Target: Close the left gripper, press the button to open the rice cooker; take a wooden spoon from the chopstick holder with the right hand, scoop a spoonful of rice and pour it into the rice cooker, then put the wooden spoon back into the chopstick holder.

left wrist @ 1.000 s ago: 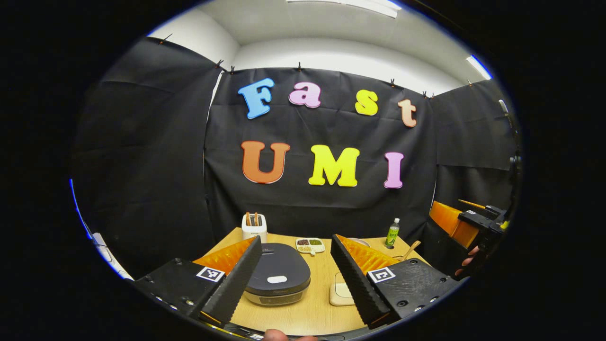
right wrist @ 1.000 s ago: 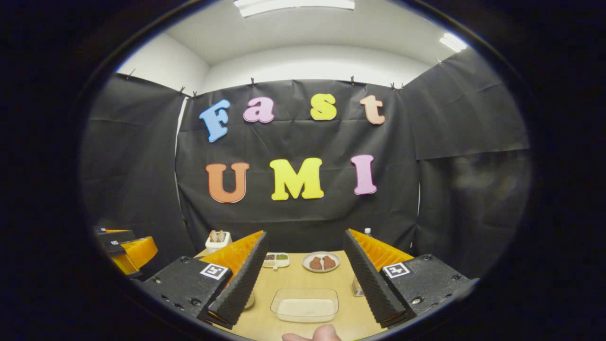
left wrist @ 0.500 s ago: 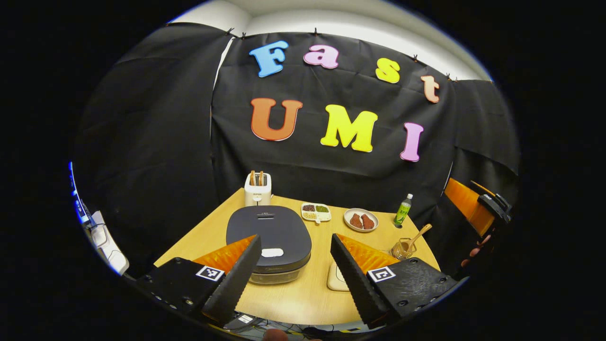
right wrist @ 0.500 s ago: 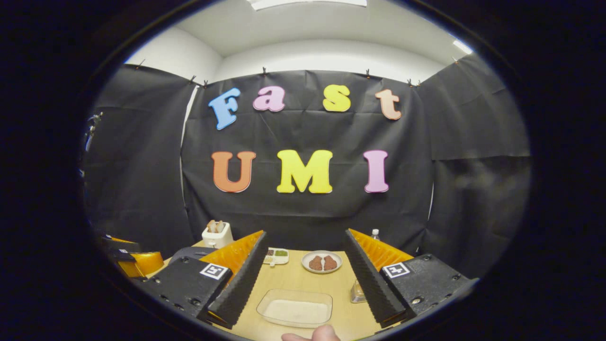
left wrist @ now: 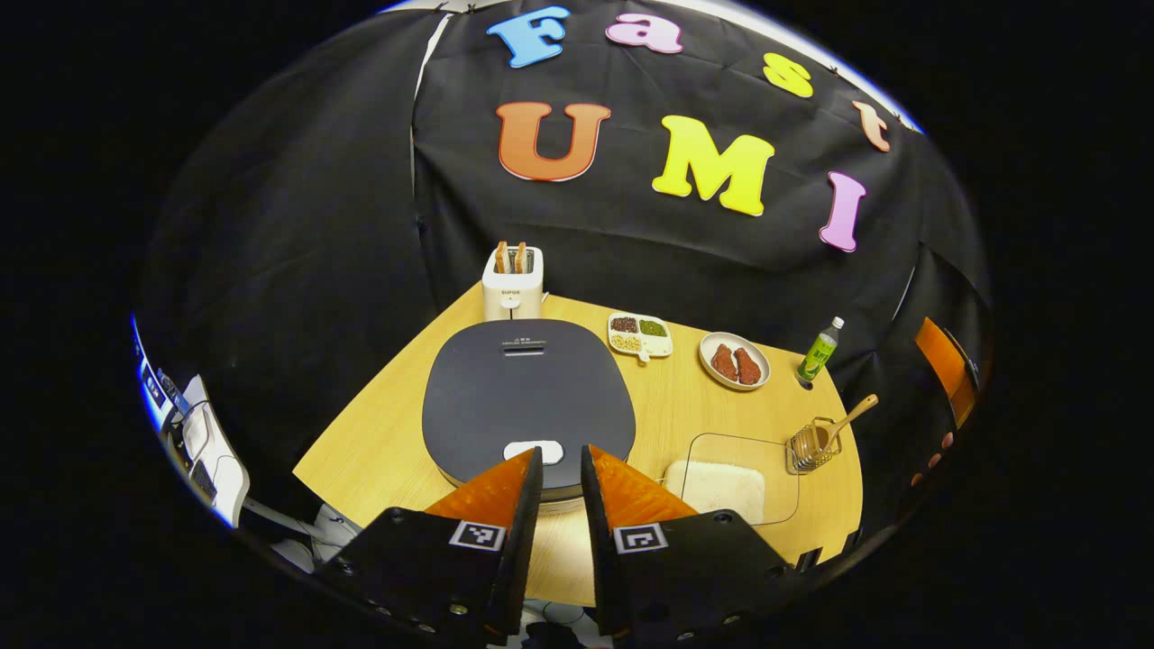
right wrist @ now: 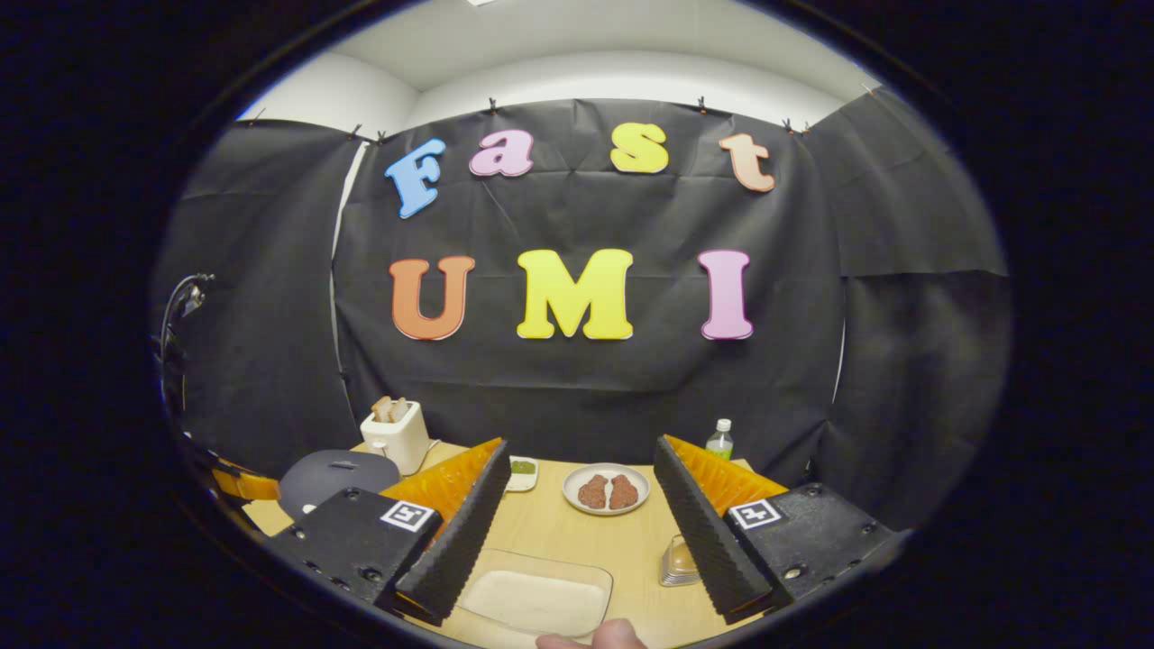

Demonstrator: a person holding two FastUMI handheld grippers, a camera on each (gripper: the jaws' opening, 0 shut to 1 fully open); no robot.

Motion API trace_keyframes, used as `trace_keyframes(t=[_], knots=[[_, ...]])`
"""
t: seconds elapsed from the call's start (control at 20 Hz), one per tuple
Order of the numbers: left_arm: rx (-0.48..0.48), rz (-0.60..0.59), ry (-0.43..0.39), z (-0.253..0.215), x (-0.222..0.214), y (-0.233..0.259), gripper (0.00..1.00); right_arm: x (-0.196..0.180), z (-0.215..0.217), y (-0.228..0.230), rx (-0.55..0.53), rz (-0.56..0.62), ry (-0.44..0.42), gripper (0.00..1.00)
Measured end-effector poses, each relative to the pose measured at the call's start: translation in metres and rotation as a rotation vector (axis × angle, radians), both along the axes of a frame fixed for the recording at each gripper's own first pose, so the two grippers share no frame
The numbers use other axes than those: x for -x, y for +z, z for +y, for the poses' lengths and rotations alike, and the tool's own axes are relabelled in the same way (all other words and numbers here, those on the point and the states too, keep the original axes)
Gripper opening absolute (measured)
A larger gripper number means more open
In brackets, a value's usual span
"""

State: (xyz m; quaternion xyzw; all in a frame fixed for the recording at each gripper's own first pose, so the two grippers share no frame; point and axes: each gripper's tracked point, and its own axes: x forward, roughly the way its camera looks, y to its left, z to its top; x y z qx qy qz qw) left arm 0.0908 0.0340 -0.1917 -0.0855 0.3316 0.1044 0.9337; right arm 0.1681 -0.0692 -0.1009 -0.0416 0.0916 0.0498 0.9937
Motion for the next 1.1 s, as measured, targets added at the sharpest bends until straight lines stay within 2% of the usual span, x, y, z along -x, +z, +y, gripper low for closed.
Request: trace_keyframes(t=[0.05,0.15,0.2,0.5,0.8,0.85,1.0,1.1], knots=[[0.031,0.023,0.015,0.002,-0.008,-0.011,0.3,-0.005,-0.002,-0.003,-0.006,0.007,-0.001,1.0],[0.078,0.087,0.014,0.005,-0.011,-0.033,0.15,-0.014,-0.004,-0.006,-0.004,0.012,-0.002,1.0],[0.073,0.09,0.01,0.009,-0.019,-0.039,0.0,-0.018,-0.003,-0.007,-0.005,0.011,-0.001,1.0],[0.098,0.162,0.003,0.021,-0.028,-0.06,0.0,-0.033,0.0,-0.017,0.012,0.022,0.018,1.0],[0.106,0.192,0.004,0.026,-0.024,-0.087,0.0,-0.038,-0.008,-0.031,0.0,0.06,-0.011,1.0],[0.106,0.164,0.006,0.026,-0.029,-0.087,0.0,-0.037,-0.012,-0.03,0.0,0.057,-0.019,1.0],[0.153,0.175,0.03,0.024,-0.022,-0.093,0.0,-0.035,-0.018,-0.028,0.0,0.049,-0.043,1.0],[0.137,0.179,0.019,0.025,-0.02,-0.092,0.0,-0.031,-0.019,-0.031,0.001,0.068,-0.051,1.0]])
